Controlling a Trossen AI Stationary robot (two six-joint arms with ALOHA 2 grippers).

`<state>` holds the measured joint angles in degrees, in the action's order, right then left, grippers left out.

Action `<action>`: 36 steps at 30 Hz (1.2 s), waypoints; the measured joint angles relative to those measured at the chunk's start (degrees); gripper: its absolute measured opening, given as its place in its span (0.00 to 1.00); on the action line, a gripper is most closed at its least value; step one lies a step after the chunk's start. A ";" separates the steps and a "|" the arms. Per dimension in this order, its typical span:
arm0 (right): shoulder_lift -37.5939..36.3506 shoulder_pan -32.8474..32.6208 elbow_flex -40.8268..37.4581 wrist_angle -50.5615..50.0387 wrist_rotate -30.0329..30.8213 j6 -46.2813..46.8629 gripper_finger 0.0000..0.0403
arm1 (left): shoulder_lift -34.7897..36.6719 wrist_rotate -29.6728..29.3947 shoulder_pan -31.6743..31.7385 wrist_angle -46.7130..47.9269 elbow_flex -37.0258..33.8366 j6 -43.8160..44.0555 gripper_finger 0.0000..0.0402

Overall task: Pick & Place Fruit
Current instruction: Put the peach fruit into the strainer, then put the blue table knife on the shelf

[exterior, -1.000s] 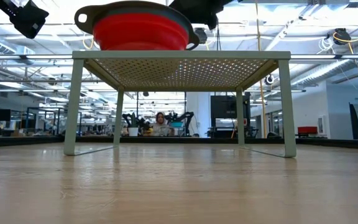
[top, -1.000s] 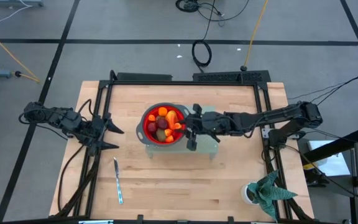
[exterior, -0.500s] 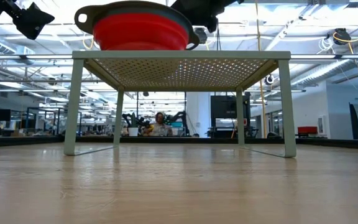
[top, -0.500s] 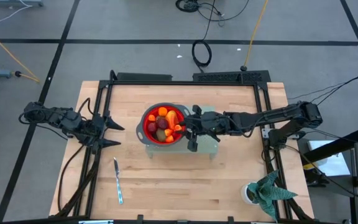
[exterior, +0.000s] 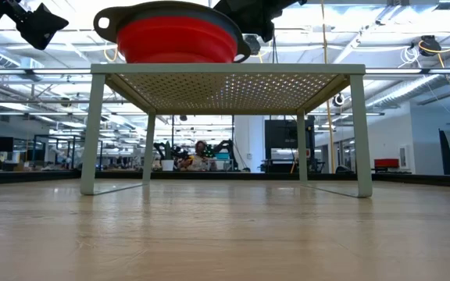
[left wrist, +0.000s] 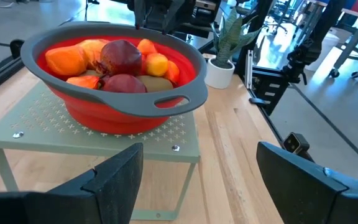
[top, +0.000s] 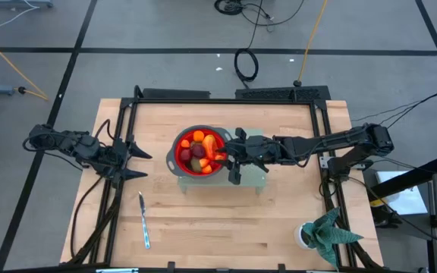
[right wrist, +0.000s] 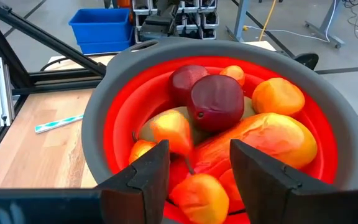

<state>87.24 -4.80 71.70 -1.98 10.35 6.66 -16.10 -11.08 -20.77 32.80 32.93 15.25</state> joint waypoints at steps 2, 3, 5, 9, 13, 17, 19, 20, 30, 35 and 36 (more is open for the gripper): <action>0.00 0.00 0.00 0.00 0.00 0.00 0.41 | 0.00 0.01 0.00 -0.01 0.00 0.15 0.77; 0.00 0.00 0.00 0.01 0.00 0.00 0.41 | 0.00 0.01 0.00 -0.02 0.00 0.20 0.77; 0.00 -0.15 0.00 0.22 -0.03 -0.35 0.41 | -0.01 0.01 0.00 -0.48 0.00 0.76 0.77; -0.05 -1.49 0.00 0.51 0.18 -4.56 0.35 | 0.00 0.03 0.01 -4.28 0.00 2.07 0.77; -1.47 -3.19 -0.03 1.23 0.16 -5.84 0.23 | 0.00 0.83 0.01 -8.70 0.00 2.73 0.77; -2.89 -4.63 -0.02 0.86 0.31 -5.79 0.09 | 0.00 2.84 0.01 -11.57 0.01 5.92 0.77; -3.84 -5.27 -0.02 0.84 0.31 -5.17 0.03 | -0.02 3.64 0.01 -12.43 0.00 5.86 0.77; -4.32 -5.56 -0.02 0.92 0.31 -4.63 0.02 | -0.01 3.87 -0.01 -12.65 0.01 5.93 0.77; -7.83 -8.66 -0.02 -0.94 0.33 -2.81 0.01 | -0.12 7.20 -0.01 -12.77 0.02 13.18 0.77; -9.64 -10.71 -0.02 -2.85 0.33 -2.80 0.00 | -2.51 14.79 -0.01 -12.97 0.02 15.50 0.77; -10.06 -11.12 -0.02 -3.57 0.33 -2.82 0.00 | -3.25 15.73 -0.02 -13.08 0.02 16.18 0.77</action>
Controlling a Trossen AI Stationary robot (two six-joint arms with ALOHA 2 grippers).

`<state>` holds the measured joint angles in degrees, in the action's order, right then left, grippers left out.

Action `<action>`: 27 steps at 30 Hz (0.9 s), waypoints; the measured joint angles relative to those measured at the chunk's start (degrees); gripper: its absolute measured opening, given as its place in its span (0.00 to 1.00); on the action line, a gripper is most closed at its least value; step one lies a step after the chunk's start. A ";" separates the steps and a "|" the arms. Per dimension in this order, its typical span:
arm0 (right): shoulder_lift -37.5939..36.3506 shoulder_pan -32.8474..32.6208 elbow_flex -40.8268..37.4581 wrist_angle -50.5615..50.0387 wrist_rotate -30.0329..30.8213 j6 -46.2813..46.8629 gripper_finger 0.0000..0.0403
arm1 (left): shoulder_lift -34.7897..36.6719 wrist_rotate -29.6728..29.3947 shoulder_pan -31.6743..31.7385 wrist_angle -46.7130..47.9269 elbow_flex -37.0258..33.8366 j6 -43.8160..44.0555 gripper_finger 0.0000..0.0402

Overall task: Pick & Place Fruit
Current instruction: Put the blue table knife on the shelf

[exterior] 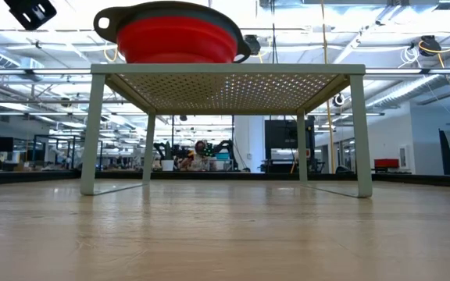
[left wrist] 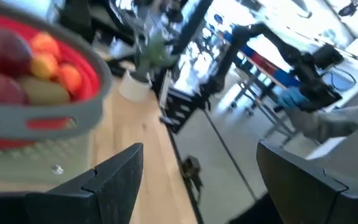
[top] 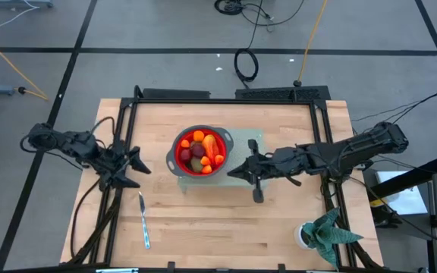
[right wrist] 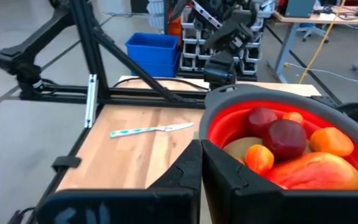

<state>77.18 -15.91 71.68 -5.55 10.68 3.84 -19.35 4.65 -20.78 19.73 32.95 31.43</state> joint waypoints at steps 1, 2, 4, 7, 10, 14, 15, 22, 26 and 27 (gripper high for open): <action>-0.42 -0.42 0.00 -0.38 0.02 0.05 0.00 | -0.78 0.64 -0.01 -0.02 0.00 0.84 0.77; -0.91 -0.84 0.00 -0.75 0.00 0.19 0.00 | -1.58 1.13 -0.01 0.08 0.00 1.71 0.77; -1.94 -1.77 0.00 -2.07 0.00 0.65 0.00 | -3.29 1.37 -0.01 -0.17 0.00 3.62 0.77; -3.78 -2.66 0.00 -4.50 -0.04 1.43 0.00 | -5.69 1.36 -0.01 -0.31 0.00 4.97 0.77; -5.43 -3.34 0.00 -7.13 -0.02 1.49 0.00 | -7.56 1.34 -0.01 -0.45 0.00 5.26 0.77; -8.57 -3.72 -2.02 -9.10 -0.25 1.28 0.00 | -8.55 -0.61 -0.16 -1.32 0.00 6.72 0.77; -9.71 -3.75 -3.46 -8.74 -0.29 1.25 0.00 | -8.57 -1.53 -0.41 -1.81 0.00 6.67 0.77; -21.00 -3.70 -20.09 4.67 -3.76 1.97 0.00 | -8.50 -8.87 -3.30 -7.50 0.00 6.34 0.77; -29.15 -3.72 -29.86 9.61 -4.98 3.82 0.00 | -9.78 -13.72 -4.94 -9.44 0.00 7.19 0.77; -31.22 -3.70 -31.98 10.23 -4.96 4.56 0.00 | -10.36 -14.60 -5.29 -9.88 0.00 7.48 0.77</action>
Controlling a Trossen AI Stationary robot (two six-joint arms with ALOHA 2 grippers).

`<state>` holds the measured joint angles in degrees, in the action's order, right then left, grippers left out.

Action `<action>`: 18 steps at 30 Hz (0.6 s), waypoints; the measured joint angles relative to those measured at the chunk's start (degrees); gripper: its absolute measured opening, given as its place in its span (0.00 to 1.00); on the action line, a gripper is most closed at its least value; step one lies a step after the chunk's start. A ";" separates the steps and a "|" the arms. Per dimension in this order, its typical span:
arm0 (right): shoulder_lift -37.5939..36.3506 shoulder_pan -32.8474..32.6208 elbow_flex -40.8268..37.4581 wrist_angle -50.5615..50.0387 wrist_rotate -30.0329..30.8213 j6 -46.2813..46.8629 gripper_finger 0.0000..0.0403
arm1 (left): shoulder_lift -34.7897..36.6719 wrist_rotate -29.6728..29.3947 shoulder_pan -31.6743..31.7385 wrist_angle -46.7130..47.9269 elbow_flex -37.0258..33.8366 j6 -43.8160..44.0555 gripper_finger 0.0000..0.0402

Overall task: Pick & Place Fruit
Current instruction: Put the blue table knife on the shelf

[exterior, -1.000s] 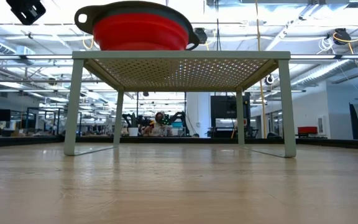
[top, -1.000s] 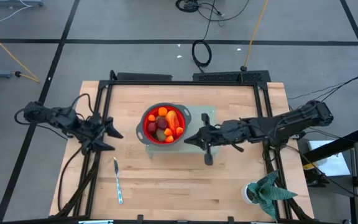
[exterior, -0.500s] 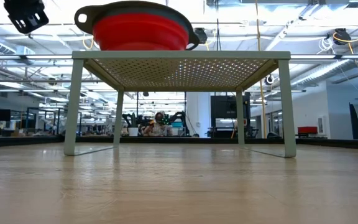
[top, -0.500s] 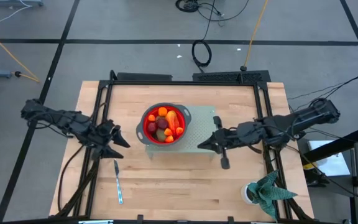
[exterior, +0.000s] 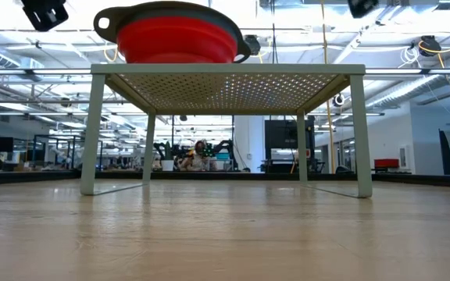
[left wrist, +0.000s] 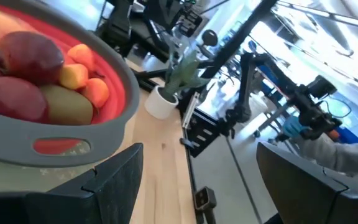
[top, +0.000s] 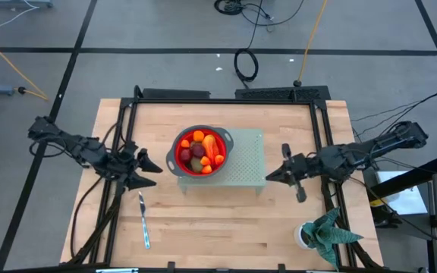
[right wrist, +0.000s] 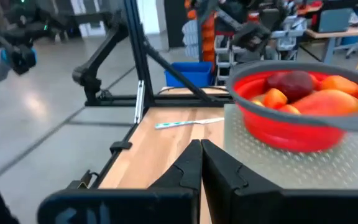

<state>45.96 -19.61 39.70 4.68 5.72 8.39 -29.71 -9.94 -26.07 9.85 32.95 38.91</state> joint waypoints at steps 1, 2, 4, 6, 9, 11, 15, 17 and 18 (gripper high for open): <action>-2.14 0.02 -1.93 0.84 0.12 0.41 0.00 | -0.65 -0.79 -0.36 -0.63 0.00 0.51 0.77; -4.37 0.02 -3.57 1.18 0.06 0.58 0.00 | -1.46 -1.44 -0.70 -1.36 0.02 0.99 0.77; -8.54 0.00 -6.58 1.19 0.00 0.58 0.00 | -3.21 -2.87 -1.33 -1.45 0.35 2.54 0.77; -12.54 0.00 -8.94 1.12 0.00 0.45 0.00 | -5.46 -4.11 -1.95 -1.43 1.31 3.91 0.77; -18.14 0.00 -11.73 1.00 0.02 -0.30 0.00 | -9.30 -5.83 -2.88 -0.86 3.78 5.10 0.77; -21.92 0.00 -13.21 0.48 0.00 -0.67 0.00 | -11.85 -6.78 -3.39 -0.64 6.03 5.45 0.77; -29.03 0.00 -15.69 -1.60 -0.08 -1.61 0.00 | -16.68 -8.47 -4.52 2.90 11.21 8.12 0.77; -32.22 0.00 -16.38 -4.18 -0.08 -1.73 0.00 | -19.02 -9.20 -5.24 5.42 13.77 10.43 0.77; -33.67 0.00 -16.64 -5.28 -0.07 -1.72 0.00 | -20.20 -9.60 -5.61 6.72 15.09 11.81 0.77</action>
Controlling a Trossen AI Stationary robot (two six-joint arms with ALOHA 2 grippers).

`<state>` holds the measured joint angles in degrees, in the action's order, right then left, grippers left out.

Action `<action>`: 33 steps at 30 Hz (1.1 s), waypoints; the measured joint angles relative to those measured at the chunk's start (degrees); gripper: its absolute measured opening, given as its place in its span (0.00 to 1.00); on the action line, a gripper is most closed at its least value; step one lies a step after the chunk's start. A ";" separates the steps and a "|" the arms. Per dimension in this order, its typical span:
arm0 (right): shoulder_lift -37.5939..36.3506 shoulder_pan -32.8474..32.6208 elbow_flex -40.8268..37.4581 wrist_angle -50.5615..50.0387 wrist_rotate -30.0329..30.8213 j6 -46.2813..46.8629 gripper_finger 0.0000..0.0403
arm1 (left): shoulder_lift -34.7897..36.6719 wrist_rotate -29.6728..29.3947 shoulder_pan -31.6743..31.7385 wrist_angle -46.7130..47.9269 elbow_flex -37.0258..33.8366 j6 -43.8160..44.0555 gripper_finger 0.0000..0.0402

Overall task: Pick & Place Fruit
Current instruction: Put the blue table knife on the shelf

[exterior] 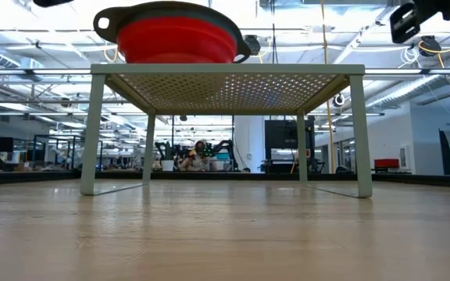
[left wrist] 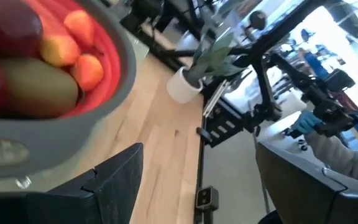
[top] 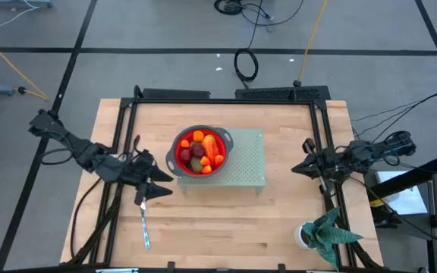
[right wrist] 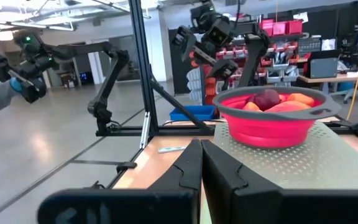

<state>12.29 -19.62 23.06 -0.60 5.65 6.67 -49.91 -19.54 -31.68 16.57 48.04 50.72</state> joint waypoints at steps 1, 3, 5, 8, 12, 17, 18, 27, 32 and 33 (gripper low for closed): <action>-1.38 0.00 -0.13 -0.89 0.00 0.01 0.00 | -1.11 -0.28 -0.46 1.34 1.24 1.57 0.77; -3.82 0.00 -0.25 -2.79 0.00 -0.01 0.00 | -3.40 -0.53 -1.42 3.40 3.38 5.10 0.77; -5.67 0.00 -0.25 -4.14 0.00 -0.04 0.00 | -5.69 -0.54 -2.51 5.08 5.29 9.31 0.77; -8.00 0.00 -0.28 -6.14 -0.03 -0.38 0.00 | -8.88 -0.09 -4.61 6.45 7.30 17.00 0.77; -10.50 0.00 -0.28 -9.73 -1.48 -1.76 0.00 | -12.98 0.06 -8.23 8.80 8.56 30.28 0.77; -12.08 0.02 -0.30 -12.21 -1.49 -1.75 0.00 | -17.86 -0.01 -12.42 13.14 8.63 49.45 0.77; -12.06 0.02 -0.30 -12.25 -1.49 -1.85 0.00 | -18.82 -0.01 -13.33 14.78 8.63 53.35 0.77; -12.07 0.02 -0.30 -13.03 -1.49 -2.85 0.00 | -26.97 7.75 -21.05 25.80 8.61 79.90 0.77; -12.07 0.02 -0.30 -13.01 -1.49 -2.86 0.00 | -30.91 11.47 -24.60 26.59 8.60 83.65 0.77; -12.04 0.02 -0.30 -13.03 -1.50 -2.86 0.00 | -31.65 11.42 -25.03 26.51 8.60 83.78 0.77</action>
<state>0.25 -19.59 22.76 -13.63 4.15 3.81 -81.57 -8.12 -56.71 43.08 56.64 134.50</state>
